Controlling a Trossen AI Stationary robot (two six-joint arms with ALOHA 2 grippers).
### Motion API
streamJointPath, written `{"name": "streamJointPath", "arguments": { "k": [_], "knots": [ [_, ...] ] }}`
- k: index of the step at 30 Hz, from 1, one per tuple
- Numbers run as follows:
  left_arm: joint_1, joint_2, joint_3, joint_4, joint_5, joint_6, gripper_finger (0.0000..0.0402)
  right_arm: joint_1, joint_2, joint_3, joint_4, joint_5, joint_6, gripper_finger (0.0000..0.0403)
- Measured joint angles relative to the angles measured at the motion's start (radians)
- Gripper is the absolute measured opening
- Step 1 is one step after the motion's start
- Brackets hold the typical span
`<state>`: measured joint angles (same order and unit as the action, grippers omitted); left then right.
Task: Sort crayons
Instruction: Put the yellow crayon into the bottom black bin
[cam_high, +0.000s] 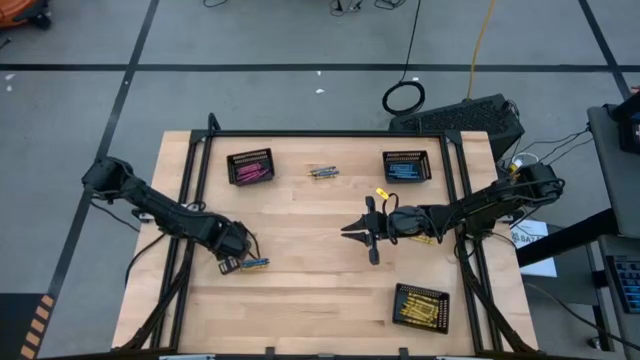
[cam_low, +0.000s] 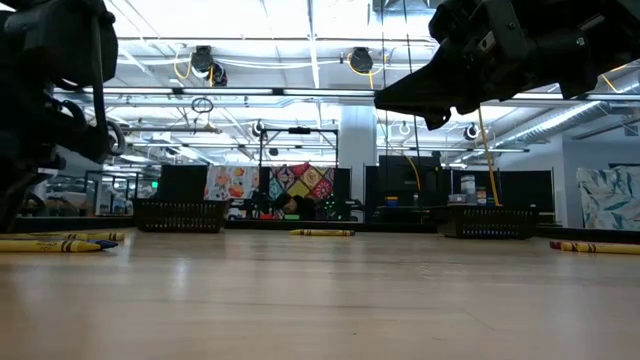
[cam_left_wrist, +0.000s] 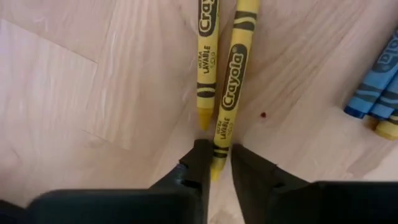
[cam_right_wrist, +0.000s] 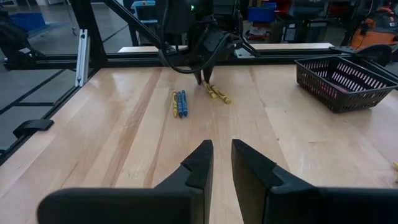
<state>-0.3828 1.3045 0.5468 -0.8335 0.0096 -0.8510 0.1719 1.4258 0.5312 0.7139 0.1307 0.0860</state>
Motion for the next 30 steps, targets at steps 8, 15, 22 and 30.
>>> {"name": "streamJointPath", "arguments": {
  "k": [8,15,22,30],
  "knots": [
    [-0.036,0.001,-0.002,0.005,0.006,-0.017,0.0007,0.000,0.000,0.000,0.000,0.000,0.006,0.0043],
    [-0.103,0.004,0.074,-0.062,0.060,-0.055,0.0003,0.000,0.000,0.000,-0.001,-0.001,0.006,0.0043],
    [-0.160,0.003,0.238,-0.038,-0.014,-0.037,0.0001,0.001,0.000,0.000,-0.017,-0.015,0.007,0.0043],
    [-0.124,0.054,0.275,0.276,-0.361,0.082,0.0001,0.021,-0.006,0.000,-0.016,-0.347,0.036,0.0043]
  ]
}}
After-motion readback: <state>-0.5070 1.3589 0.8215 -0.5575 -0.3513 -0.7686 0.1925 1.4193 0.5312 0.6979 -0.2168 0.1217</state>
